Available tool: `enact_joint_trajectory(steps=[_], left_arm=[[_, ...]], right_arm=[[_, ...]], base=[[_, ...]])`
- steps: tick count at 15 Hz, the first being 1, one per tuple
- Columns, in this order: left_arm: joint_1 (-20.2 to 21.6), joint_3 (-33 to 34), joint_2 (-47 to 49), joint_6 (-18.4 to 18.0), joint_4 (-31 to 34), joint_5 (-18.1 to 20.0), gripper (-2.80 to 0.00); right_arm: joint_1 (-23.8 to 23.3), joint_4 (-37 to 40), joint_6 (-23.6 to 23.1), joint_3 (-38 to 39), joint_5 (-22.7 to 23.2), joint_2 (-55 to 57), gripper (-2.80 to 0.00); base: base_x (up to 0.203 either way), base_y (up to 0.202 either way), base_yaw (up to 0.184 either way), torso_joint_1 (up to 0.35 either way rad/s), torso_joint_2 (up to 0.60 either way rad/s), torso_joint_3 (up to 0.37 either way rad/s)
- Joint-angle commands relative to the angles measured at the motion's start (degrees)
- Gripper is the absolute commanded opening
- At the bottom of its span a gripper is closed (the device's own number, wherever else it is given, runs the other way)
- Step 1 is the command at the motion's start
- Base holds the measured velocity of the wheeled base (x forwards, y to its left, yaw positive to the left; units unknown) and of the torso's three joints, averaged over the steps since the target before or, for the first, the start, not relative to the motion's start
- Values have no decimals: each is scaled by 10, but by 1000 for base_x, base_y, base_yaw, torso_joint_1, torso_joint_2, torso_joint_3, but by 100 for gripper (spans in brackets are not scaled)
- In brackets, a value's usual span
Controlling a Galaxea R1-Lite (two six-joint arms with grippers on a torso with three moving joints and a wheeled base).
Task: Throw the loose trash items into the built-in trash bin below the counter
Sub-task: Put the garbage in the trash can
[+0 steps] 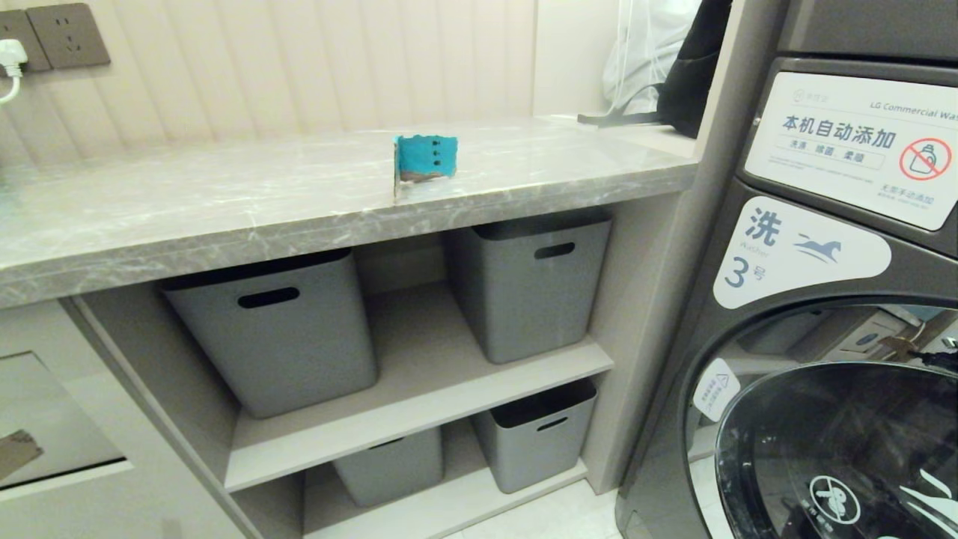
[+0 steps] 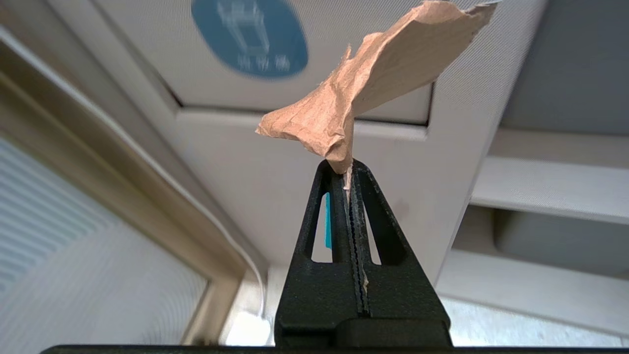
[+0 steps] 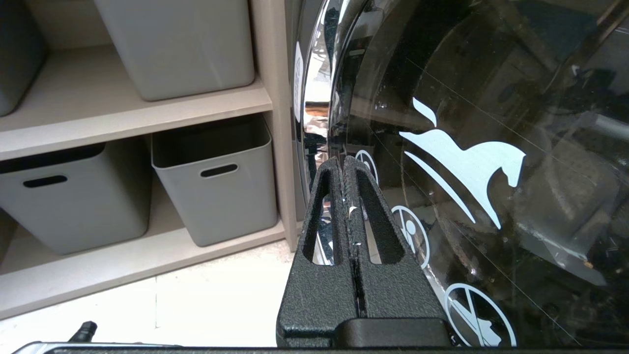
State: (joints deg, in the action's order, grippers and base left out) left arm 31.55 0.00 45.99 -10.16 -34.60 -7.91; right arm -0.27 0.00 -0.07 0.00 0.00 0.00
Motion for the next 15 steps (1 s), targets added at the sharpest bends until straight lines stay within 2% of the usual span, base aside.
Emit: enact_joint_trajectory(steps=[1, 4, 11, 15], left_arm=[[12, 1, 50, 5, -7, 0, -280], [19, 1, 129, 10, -50, 5, -280], [26, -24, 306, 17, -238, 21, -280], [78, -33, 385, 18, -297, 22, -280]], right_arm=[[0, 0, 0, 0, 0, 0, -280], [0, 0, 0, 0, 0, 0, -280], [0, 0, 0, 0, 0, 0, -280], [0, 0, 0, 0, 0, 0, -280]], base=[[0, 0, 0, 0, 0, 0], [0, 0, 0, 0, 0, 0], [0, 0, 0, 0, 0, 0], [0, 0, 0, 0, 0, 0]])
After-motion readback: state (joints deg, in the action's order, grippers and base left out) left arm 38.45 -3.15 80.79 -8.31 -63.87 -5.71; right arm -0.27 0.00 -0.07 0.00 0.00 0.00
